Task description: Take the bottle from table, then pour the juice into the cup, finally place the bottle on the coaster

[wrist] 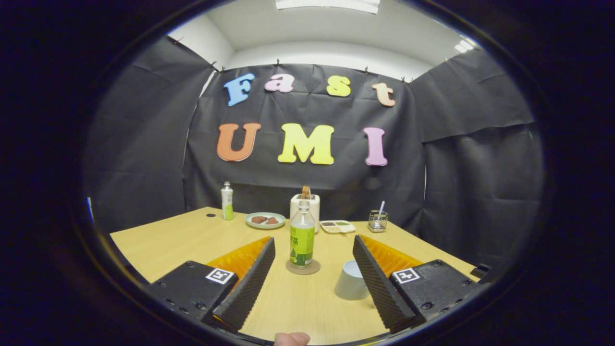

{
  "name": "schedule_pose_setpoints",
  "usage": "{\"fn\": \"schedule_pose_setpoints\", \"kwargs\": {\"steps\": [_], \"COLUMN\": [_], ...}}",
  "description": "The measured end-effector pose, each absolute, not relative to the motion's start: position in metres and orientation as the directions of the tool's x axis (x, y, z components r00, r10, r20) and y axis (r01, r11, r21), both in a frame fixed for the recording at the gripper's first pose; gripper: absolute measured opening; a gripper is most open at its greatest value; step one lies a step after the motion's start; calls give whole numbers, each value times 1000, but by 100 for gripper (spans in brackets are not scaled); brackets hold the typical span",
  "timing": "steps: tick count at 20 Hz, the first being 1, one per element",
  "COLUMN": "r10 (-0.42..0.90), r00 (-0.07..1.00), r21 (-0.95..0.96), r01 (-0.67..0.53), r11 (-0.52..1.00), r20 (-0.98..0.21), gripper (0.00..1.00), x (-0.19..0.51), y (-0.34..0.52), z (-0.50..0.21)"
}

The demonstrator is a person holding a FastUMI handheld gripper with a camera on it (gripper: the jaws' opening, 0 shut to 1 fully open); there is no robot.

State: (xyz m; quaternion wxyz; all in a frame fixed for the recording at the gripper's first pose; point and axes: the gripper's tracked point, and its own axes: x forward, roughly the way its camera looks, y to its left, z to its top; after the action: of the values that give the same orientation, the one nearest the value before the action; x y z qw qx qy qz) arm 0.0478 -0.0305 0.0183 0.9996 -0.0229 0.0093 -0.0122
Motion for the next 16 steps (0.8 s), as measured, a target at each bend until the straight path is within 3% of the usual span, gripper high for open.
{"fn": "schedule_pose_setpoints", "kwargs": {"steps": [16], "r10": [-30], "r00": [999], "r21": [-34], "r01": [29], "r11": [999], "r20": [-25], "gripper": [100], "x": [42], "y": [-25], "z": [8]}}
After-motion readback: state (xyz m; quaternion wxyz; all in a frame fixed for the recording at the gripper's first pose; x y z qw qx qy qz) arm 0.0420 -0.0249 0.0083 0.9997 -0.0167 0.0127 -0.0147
